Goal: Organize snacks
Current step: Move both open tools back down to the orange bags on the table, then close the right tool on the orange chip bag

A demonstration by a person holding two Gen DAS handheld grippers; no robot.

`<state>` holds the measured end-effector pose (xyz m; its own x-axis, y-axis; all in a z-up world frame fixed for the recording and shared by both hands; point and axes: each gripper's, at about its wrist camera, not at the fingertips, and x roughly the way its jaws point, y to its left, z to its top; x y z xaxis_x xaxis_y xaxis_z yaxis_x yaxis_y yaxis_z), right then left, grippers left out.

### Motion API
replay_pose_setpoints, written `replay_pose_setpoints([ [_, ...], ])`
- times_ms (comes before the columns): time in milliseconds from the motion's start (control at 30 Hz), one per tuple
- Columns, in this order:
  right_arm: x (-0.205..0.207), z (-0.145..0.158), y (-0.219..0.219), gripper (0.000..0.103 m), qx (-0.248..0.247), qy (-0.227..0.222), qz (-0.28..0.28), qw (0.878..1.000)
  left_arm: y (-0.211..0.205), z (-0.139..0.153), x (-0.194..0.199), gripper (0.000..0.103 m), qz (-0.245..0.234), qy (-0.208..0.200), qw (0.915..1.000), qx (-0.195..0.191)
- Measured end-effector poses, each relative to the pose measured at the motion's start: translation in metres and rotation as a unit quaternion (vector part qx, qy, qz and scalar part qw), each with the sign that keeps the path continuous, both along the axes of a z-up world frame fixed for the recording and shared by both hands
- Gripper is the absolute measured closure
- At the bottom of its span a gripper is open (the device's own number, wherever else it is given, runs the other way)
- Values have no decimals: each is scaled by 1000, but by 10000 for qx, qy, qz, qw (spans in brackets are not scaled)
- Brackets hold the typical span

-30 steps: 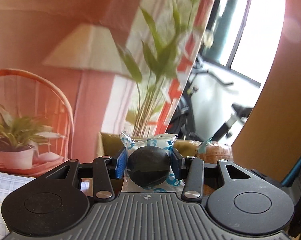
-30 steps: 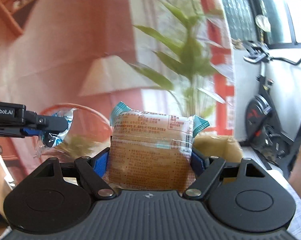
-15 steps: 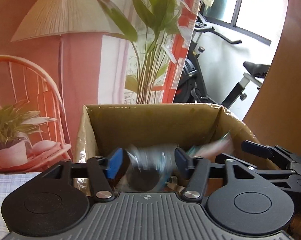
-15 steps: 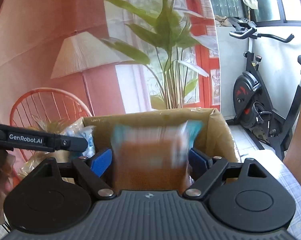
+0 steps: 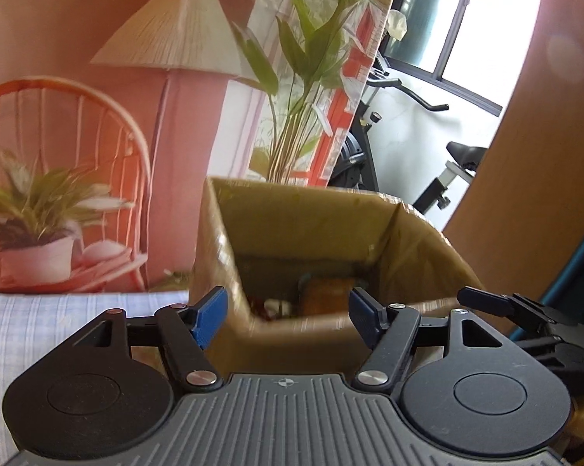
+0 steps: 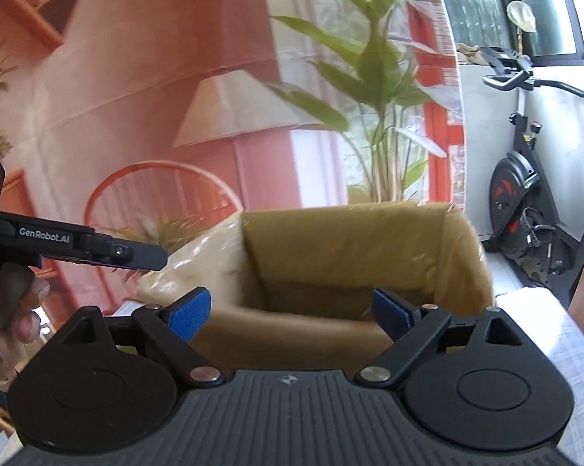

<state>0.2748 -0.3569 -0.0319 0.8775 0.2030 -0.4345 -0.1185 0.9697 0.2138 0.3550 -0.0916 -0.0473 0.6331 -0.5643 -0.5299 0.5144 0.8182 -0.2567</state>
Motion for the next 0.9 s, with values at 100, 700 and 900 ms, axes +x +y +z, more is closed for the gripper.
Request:
replay_pose_setpoints([
  [100,-15,-8,8,11,128,115,126,9998,17,-12,-16,29,10,75,10000,-12],
  [700,-35,-94,52,11,793,1322,356,9874,62,-109,-58,29,642,619,9959,-165],
  [900,-24,-111,57,10,1156,1612,149,9800,65,-123,-65,29,727,765,9943,-168],
])
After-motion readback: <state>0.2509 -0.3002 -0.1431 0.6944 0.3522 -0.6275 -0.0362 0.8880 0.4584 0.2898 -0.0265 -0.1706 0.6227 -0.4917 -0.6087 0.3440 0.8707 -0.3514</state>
